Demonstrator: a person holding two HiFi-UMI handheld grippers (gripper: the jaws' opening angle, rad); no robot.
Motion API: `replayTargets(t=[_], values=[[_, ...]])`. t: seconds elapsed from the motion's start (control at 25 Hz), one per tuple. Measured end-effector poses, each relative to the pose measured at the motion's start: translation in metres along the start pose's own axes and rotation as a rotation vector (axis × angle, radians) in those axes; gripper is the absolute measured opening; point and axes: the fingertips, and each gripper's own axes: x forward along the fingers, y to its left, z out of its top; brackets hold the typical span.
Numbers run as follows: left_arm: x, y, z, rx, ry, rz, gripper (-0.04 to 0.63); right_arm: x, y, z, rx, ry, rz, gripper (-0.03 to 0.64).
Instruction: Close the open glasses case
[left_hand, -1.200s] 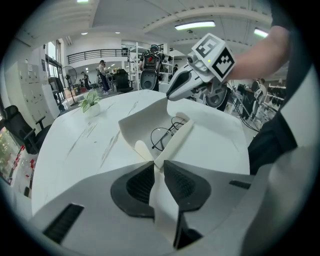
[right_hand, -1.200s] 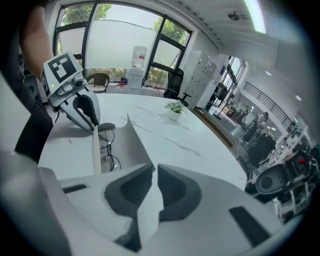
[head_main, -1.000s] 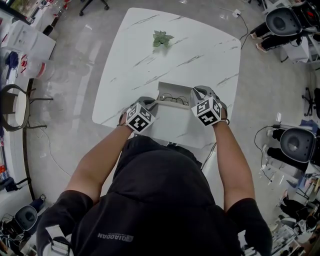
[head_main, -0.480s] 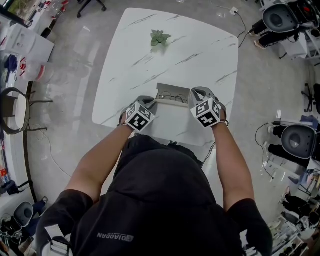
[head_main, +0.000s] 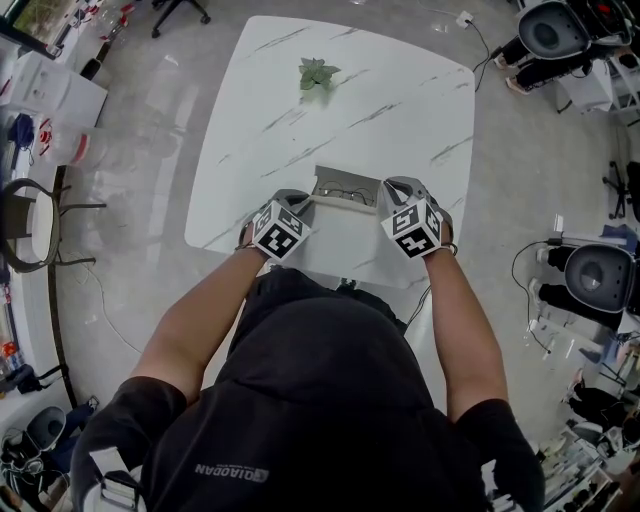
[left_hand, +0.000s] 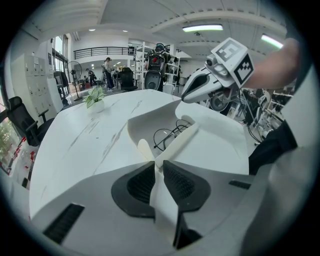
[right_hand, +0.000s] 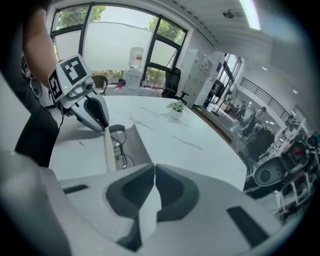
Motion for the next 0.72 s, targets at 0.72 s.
replayTargets(t=[0.72], values=[[0.001, -0.001, -0.002, 0.013, 0.008, 0.01, 0.054, -0.011, 0.017, -0.009, 0.003, -0.002, -0.018, 0.011]])
